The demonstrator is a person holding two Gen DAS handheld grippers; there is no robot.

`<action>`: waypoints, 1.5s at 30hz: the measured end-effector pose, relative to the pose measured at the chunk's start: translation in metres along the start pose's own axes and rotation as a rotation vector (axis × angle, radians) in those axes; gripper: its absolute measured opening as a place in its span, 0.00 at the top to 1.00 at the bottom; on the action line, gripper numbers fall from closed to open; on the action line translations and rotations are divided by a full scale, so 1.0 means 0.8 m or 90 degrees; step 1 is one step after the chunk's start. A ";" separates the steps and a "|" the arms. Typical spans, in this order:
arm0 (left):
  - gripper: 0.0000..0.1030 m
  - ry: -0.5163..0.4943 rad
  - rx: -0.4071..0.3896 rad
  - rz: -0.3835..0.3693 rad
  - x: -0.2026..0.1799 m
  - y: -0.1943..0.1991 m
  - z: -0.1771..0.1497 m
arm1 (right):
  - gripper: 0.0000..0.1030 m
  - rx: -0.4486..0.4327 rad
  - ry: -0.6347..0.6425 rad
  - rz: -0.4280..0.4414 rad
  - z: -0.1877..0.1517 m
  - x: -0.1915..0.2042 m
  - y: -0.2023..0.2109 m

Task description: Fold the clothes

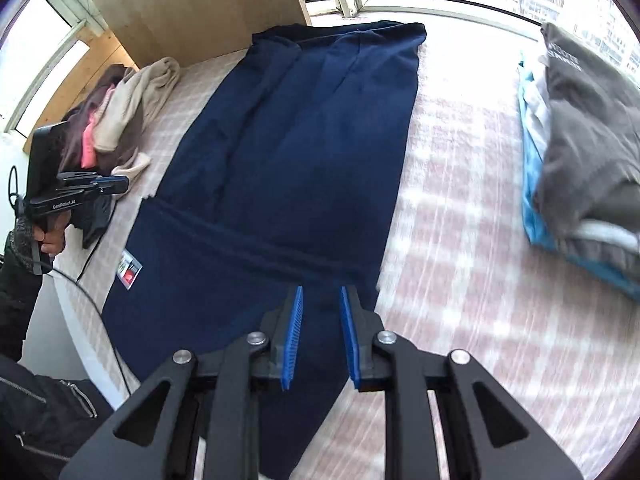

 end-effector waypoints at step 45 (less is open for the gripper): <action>0.91 -0.097 0.031 -0.064 -0.103 0.017 -0.185 | 0.59 0.020 0.044 -0.034 -0.175 0.081 -0.015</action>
Point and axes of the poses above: each gripper's, at about its wrist camera, not at the fingertips, and y roughly against the way its jaws point, x to its left, z to its top, the point moved 8 cm from there along -y, roughly the way its jaws point, and after that the axes turned 10 degrees about z, right-handed, at the moved point
